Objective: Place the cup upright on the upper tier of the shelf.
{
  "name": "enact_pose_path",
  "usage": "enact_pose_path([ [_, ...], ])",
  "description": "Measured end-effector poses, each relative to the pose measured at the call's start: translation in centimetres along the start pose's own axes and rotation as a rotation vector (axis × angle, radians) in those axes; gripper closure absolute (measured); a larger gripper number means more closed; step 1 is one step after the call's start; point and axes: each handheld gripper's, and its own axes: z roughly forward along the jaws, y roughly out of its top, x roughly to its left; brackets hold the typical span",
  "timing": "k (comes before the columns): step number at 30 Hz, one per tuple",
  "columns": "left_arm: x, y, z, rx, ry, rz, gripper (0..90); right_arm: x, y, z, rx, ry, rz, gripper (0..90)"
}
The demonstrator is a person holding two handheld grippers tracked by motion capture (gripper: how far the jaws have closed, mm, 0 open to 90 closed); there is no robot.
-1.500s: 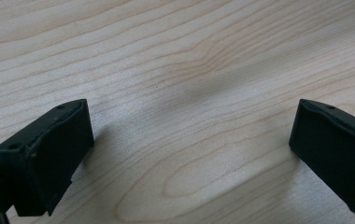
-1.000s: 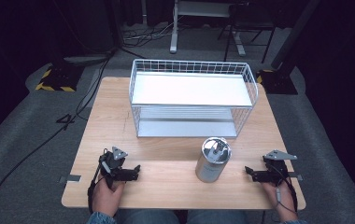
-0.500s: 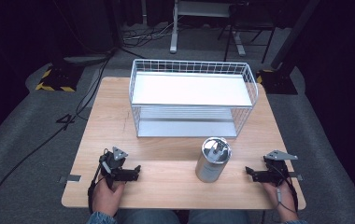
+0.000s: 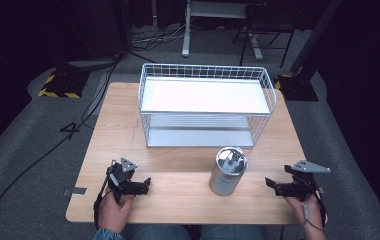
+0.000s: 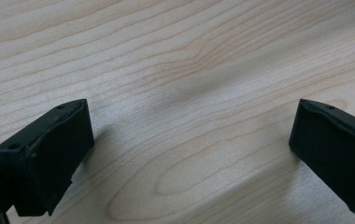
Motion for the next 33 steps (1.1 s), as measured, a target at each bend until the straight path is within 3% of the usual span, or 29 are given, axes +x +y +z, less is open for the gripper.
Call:
enact_pose_path([
  [10, 0.0, 0.0, 0.0, 0.002, 0.0, 0.003, 0.3, 2.4, 1.9, -2.9, -0.062, 0.041, -0.065, 3.3],
  [14, 0.0, 0.0, 0.0, 0.001, -0.003, 0.008, 0.3, 3.1, 2.4, -3.4, -0.079, 0.065, -0.07, 3.3],
  [24, 0.0, 0.0, 0.0, 0.003, -0.008, 0.016, 0.3, 5.7, 4.1, -4.3, -0.109, 0.139, -0.113, 2.5],
  [33, -0.1, 0.1, 0.0, 0.004, -0.008, 0.014, 0.3, 7.6, 5.0, -3.8, -0.114, 0.187, -0.139, 0.0],
])
